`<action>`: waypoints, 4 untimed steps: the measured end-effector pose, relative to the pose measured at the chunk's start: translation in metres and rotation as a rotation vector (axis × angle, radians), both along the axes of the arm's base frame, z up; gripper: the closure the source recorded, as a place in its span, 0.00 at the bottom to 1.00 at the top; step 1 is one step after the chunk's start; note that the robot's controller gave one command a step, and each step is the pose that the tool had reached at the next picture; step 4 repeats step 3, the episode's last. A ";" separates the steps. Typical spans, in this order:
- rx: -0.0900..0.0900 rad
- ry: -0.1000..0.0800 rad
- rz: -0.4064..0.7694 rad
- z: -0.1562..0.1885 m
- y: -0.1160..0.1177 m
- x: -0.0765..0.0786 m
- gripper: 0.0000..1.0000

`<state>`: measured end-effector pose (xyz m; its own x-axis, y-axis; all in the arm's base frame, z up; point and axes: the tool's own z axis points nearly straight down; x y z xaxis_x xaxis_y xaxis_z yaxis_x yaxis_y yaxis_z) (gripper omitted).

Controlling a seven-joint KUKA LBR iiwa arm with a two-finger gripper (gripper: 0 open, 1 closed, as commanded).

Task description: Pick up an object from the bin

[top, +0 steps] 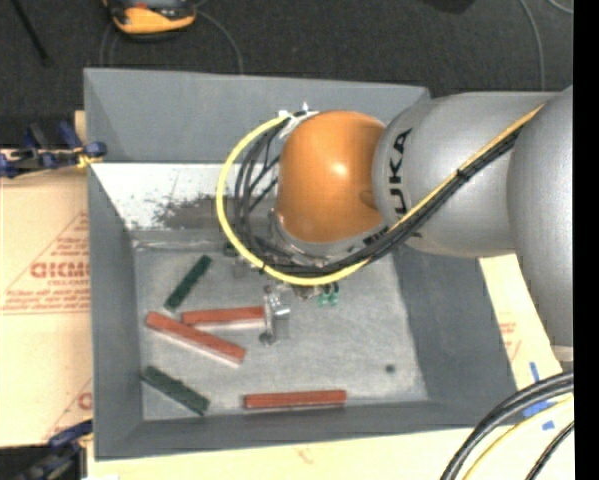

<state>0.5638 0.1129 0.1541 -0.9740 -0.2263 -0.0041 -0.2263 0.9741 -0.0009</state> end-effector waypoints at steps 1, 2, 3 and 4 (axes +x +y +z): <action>0.003 -0.004 -0.053 -0.069 0.003 0.013 0.00; 0.001 -0.006 0.083 -0.081 0.013 0.013 1.00; 0.002 -0.006 0.083 -0.081 0.013 0.013 1.00; 0.002 -0.006 0.083 -0.081 0.013 0.013 1.00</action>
Offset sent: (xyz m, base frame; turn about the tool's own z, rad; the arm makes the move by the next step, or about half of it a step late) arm 0.0100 0.0138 -0.0841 -0.0872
